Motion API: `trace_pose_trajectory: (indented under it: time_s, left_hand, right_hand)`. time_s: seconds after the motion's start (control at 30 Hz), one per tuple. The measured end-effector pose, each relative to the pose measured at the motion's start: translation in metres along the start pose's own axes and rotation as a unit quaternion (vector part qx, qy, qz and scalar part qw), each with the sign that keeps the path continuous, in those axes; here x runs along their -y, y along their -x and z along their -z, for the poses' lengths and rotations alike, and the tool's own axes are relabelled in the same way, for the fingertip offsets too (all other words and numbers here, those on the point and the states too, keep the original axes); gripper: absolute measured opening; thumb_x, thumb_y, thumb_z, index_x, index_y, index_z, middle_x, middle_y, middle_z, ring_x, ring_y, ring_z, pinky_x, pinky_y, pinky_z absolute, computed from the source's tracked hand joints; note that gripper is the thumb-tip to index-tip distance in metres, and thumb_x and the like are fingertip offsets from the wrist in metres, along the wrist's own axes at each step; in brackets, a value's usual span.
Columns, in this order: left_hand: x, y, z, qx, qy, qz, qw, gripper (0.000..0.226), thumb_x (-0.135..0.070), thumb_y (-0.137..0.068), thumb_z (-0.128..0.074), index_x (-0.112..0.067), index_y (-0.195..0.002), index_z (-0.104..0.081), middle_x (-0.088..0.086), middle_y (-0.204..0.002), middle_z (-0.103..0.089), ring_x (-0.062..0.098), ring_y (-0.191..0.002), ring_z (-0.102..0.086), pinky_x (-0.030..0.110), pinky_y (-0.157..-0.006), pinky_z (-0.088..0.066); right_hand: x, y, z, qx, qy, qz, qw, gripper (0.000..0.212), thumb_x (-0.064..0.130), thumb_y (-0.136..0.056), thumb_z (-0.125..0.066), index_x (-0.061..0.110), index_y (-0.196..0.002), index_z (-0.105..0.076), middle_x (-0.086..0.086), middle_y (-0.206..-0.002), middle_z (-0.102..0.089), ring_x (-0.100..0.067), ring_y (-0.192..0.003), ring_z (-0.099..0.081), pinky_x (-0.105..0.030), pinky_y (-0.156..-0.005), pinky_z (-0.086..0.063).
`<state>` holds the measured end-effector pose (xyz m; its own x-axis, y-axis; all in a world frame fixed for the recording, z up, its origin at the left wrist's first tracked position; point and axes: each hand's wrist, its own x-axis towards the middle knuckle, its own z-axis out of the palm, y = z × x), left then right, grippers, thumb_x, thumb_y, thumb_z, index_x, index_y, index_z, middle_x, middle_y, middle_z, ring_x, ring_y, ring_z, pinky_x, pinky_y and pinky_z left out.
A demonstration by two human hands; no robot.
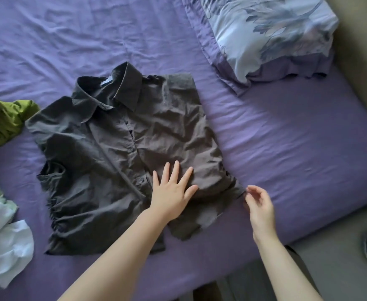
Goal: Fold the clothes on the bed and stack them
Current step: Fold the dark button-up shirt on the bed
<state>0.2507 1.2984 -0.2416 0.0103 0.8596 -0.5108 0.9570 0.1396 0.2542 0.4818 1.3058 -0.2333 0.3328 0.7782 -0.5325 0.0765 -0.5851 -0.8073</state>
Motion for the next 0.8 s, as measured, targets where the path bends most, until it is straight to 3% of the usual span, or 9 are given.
trace_pose_trajectory:
  time_s: [0.1, 0.17, 0.27, 0.37, 0.5, 0.57, 0.63, 0.73, 0.8]
  left_hand:
    - [-0.008, 0.0, -0.006, -0.001, -0.002, 0.001, 1.0, 0.066, -0.07, -0.089, -0.011, -0.044, -0.149, -0.003, 0.002, -0.161, 0.006, 0.028, -0.146, 0.012, 0.056, -0.113, 0.008]
    - [-0.01, -0.003, -0.007, 0.007, -0.017, 0.001, 1.0, 0.065, -0.069, -0.091, -0.014, -0.043, -0.149, -0.003, 0.003, -0.161, 0.007, 0.03, -0.146, 0.013, 0.057, -0.112, 0.008]
    - [-0.005, -0.001, -0.003, -0.002, -0.038, -0.007, 0.999, 0.066, -0.067, -0.093, -0.018, -0.039, -0.151, -0.005, 0.003, -0.161, 0.004, 0.029, -0.147, 0.009, 0.058, -0.113, 0.006]
    - [0.009, 0.017, 0.003, -0.052, -0.046, -0.012, 0.998, 0.065, -0.063, -0.094, -0.021, -0.034, -0.152, -0.009, 0.005, -0.161, -0.004, 0.028, -0.147, 0.004, 0.057, -0.114, 0.004]
    - [0.043, 0.054, 0.004, -0.087, -0.041, 0.027, 0.995, 0.062, -0.058, -0.097, -0.025, -0.032, -0.152, -0.011, 0.005, -0.161, -0.008, 0.028, -0.148, 0.0, 0.054, -0.115, 0.001]
    - [0.064, 0.073, 0.002, -0.077, -0.039, 0.052, 0.995, 0.062, -0.057, -0.097, -0.025, -0.032, -0.152, -0.01, 0.005, -0.161, -0.006, 0.027, -0.148, 0.001, 0.054, -0.115, 0.001]
    - [0.085, 0.09, -0.002, -0.068, -0.036, 0.073, 0.994, 0.062, -0.057, -0.097, -0.024, -0.032, -0.152, -0.011, 0.004, -0.161, -0.005, 0.026, -0.148, 0.003, 0.054, -0.115, 0.002]
    - [0.112, 0.111, -0.005, -0.07, -0.025, 0.105, 0.992, 0.06, -0.056, -0.097, -0.024, -0.033, -0.152, -0.012, 0.003, -0.161, -0.004, 0.025, -0.148, 0.005, 0.053, -0.115, 0.004]
    - [0.127, 0.122, -0.004, -0.093, -0.007, 0.151, 0.984, 0.059, -0.051, -0.099, -0.026, -0.03, -0.152, -0.013, 0.005, -0.161, -0.006, 0.026, -0.148, 0.003, 0.052, -0.116, 0.003]
  right_hand:
    - [0.007, 0.003, -0.011, 0.071, 0.01, -0.005, 0.997, 0.03, 0.012, -0.094, -0.055, 0.028, -0.12, -0.055, 0.005, -0.117, -0.056, -0.001, -0.103, -0.056, -0.026, -0.086, -0.046]
    - [0.011, 0.001, -0.015, 0.096, 0.142, 0.072, 0.983, 0.035, 0.008, -0.089, -0.062, 0.017, -0.123, -0.057, 0.005, -0.112, -0.059, -0.011, -0.105, -0.058, -0.021, -0.087, -0.042]
    - [0.022, -0.002, -0.015, 0.023, 0.304, 0.127, 0.944, 0.02, 0.003, -0.089, -0.059, 0.007, -0.107, -0.066, -0.01, -0.105, -0.066, -0.031, -0.1, -0.061, -0.027, -0.08, -0.042]
    - [0.037, 0.009, -0.024, -0.056, 0.357, 0.198, 0.911, 0.028, 0.002, -0.089, -0.057, 0.005, -0.116, -0.064, -0.019, -0.118, -0.058, -0.037, -0.108, -0.055, -0.04, -0.093, -0.041]
    - [0.042, 0.053, -0.069, 0.135, 0.425, 0.45, 0.773, 0.044, 0.017, -0.084, -0.067, 0.009, -0.126, -0.06, -0.018, -0.128, -0.057, -0.038, -0.12, -0.051, -0.048, -0.099, -0.041]
    - [0.031, 0.07, -0.095, 0.27, 0.523, 0.468, 0.659, 0.052, 0.038, -0.089, -0.06, 0.023, -0.137, -0.051, -0.014, -0.146, -0.042, -0.035, -0.136, -0.036, -0.053, -0.107, -0.031]
    - [0.021, 0.07, -0.112, 0.342, 0.646, 0.393, 0.557, 0.056, 0.054, -0.095, -0.037, 0.036, -0.147, -0.029, -0.004, -0.159, -0.014, -0.028, -0.147, -0.008, -0.053, -0.115, -0.01]
    - [0.017, 0.067, -0.128, 0.317, 0.708, 0.278, 0.567, 0.057, 0.059, -0.096, -0.025, 0.035, -0.148, -0.024, 0.001, -0.16, -0.007, -0.024, -0.147, 0.0, -0.049, -0.116, -0.008]
    - [0.02, 0.084, -0.143, 0.281, 0.673, 0.342, 0.593, 0.056, 0.055, -0.094, -0.041, 0.023, -0.14, -0.044, -0.009, -0.156, -0.025, -0.029, -0.144, -0.017, -0.052, -0.113, -0.02]
